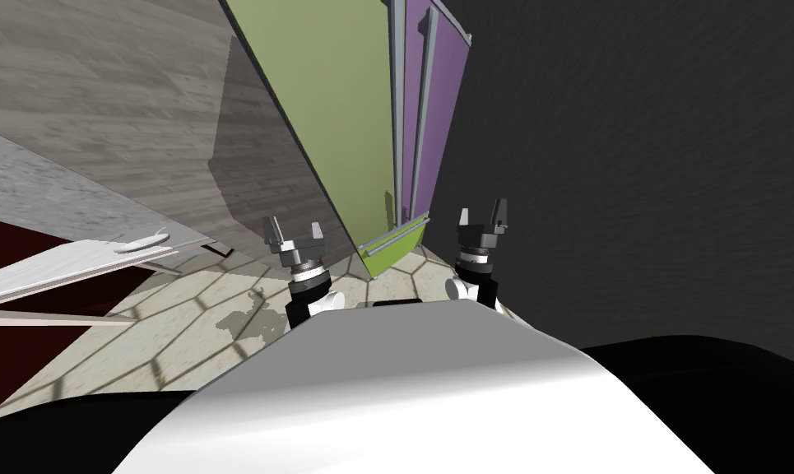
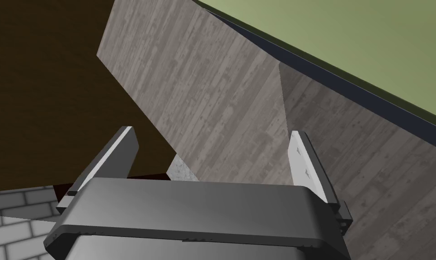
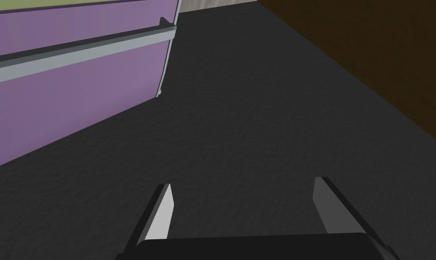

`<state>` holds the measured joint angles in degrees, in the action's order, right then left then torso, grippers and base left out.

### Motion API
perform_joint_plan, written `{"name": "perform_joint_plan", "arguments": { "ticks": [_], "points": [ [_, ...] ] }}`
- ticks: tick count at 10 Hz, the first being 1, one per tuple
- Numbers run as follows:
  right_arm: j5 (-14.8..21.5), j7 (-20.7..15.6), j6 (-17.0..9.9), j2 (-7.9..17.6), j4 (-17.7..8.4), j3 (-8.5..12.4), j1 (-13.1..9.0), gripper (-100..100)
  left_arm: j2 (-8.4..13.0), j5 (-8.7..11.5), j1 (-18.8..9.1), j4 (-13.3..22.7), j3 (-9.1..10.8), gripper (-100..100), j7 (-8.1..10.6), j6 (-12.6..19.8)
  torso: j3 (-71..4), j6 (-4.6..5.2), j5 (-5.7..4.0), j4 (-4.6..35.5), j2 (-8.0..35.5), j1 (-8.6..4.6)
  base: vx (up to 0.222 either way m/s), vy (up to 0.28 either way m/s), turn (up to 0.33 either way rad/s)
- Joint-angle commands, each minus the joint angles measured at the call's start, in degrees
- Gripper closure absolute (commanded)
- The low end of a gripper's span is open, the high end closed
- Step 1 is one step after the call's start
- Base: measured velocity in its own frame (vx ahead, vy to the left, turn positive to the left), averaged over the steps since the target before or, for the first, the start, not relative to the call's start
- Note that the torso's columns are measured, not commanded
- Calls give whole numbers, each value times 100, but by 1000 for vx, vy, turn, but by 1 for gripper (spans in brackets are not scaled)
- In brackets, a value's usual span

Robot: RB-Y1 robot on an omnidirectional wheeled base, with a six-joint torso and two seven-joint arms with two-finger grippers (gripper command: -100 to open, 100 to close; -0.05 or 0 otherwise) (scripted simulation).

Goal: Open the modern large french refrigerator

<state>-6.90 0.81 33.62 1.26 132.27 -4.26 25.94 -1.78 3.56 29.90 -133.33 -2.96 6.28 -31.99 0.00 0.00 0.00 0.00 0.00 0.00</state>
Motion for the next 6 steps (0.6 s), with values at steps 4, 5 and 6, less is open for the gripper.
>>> {"name": "perform_joint_plan", "arguments": {
  "ticks": [4,5,6],
  "points": [
    [0,0,0,0,1,0,0,0,0,0,0,-1,0,0,0,0,-2850,0,0,1424,1422,0,0,0,0],
    [0,0,0,0,1,0,0,0,0,0,0,-1,0,0,0,0,-3692,0,0,1846,1845,0,0,0,0],
    [0,0,0,0,1,0,0,0,0,0,0,-1,0,0,0,0,-4536,0,0,2268,2269,0,0,0,0]
  ]
}}
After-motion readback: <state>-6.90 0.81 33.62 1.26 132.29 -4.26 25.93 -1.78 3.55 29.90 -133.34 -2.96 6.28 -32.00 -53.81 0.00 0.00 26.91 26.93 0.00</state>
